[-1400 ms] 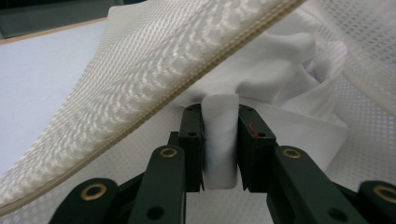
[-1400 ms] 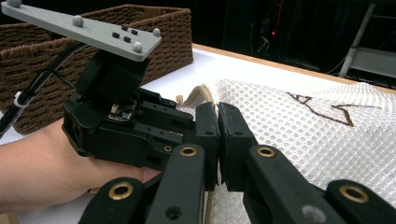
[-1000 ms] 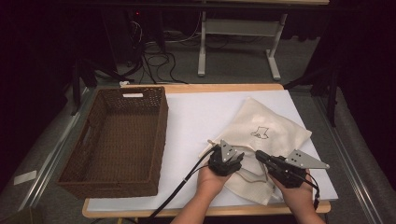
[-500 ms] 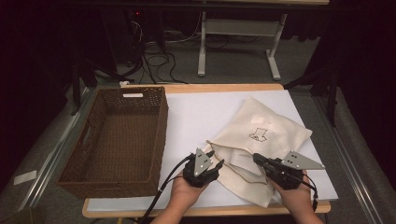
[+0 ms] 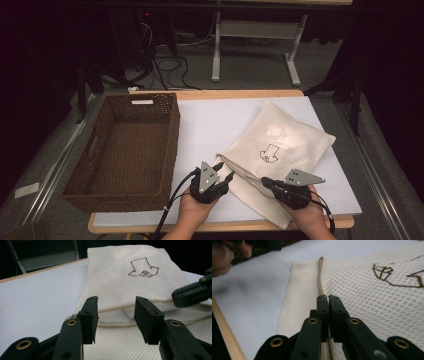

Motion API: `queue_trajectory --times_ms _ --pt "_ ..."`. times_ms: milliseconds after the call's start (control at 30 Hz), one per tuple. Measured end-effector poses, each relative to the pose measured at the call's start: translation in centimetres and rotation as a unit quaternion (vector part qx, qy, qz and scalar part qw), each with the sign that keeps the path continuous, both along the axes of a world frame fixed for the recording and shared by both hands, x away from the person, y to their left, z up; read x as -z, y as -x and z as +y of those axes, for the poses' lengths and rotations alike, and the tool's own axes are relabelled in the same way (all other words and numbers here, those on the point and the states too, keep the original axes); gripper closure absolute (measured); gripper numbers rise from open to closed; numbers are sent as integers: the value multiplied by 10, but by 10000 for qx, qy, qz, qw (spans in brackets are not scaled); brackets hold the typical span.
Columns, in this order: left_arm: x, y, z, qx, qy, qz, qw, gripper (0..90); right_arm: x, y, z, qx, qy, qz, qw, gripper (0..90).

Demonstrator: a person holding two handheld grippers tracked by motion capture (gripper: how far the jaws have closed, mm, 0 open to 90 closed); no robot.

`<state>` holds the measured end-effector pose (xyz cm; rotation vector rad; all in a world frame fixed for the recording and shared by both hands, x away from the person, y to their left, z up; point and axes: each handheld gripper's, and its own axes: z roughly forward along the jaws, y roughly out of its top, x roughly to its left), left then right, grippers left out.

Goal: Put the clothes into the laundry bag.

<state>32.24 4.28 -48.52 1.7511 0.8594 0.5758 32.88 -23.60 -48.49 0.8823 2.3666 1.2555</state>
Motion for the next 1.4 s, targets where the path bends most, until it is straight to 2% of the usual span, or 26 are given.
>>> queue_trajectory --times_ms 167,200,300,333,367,467,500,567,633,700,733,967,1100,1133,1167,1200,1233,1367,1400 --pt "3 -8 -2 -64 0 59 10000 569 8 0 2 -29 161 179 9997 882" --pt "4 -12 -4 -65 -39 77 9999 576 12 0 2 -10 227 327 9992 882" --pt "5 -17 -6 -171 -147 99 9997 578 16 0 2 -2 325 443 9985 882" --pt "7 -23 -6 -265 -168 190 9993 575 21 -1 2 22 412 536 9977 882" --pt "7 -23 -6 -265 -168 190 9993 566 21 -1 2 22 412 536 9977 882" --pt "14 -34 -6 -396 -255 375 9982 532 26 0 3 39 572 638 9963 880" --pt "14 -34 -6 -396 -255 375 9982 528 26 0 3 39 572 638 9963 880" --pt "18 -41 -4 -458 -299 537 9971 513 26 3 3 23 598 653 9961 878" --pt "19 -43 -4 -482 -308 584 9967 505 26 3 2 20 581 638 9963 874" --pt "21 -45 -3 -499 -317 647 9962 502 26 4 2 -18 573 645 9963 836" --pt "22 -46 -3 -493 -317 660 9961 502 24 5 0 -12 493 639 9967 770" --pt "20 -44 -4 -455 -332 598 9966 502 10 12 -7 23 227 403 9989 700" --pt "20 -44 -6 -404 -339 573 9970 502 -3 13 -23 349 -62 167 9992 682" --pt "20 -43 -7 -407 -347 558 9970 502 -8 12 -35 637 -176 111 9978 677" --pt "20 -43 -7 -376 -365 544 9971 502 -8 12 -35 637 -176 111 9978 677" --pt "19 -43 -8 -357 -383 522 9973 502 -10 12 -47 867 -136 25 9961 675" --pt "19 -43 -9 -335 -407 505 9973 502 -10 12 -47 867 -136 25 9961 675" --pt "18 -43 -11 -268 -384 471 9978 501 -11 10 -68 1415 -162 -23 9898 657" --pt "18 -43 -11 -248 -367 470 9979 500 -10 10 -76 1627 -118 -71 9866 630"
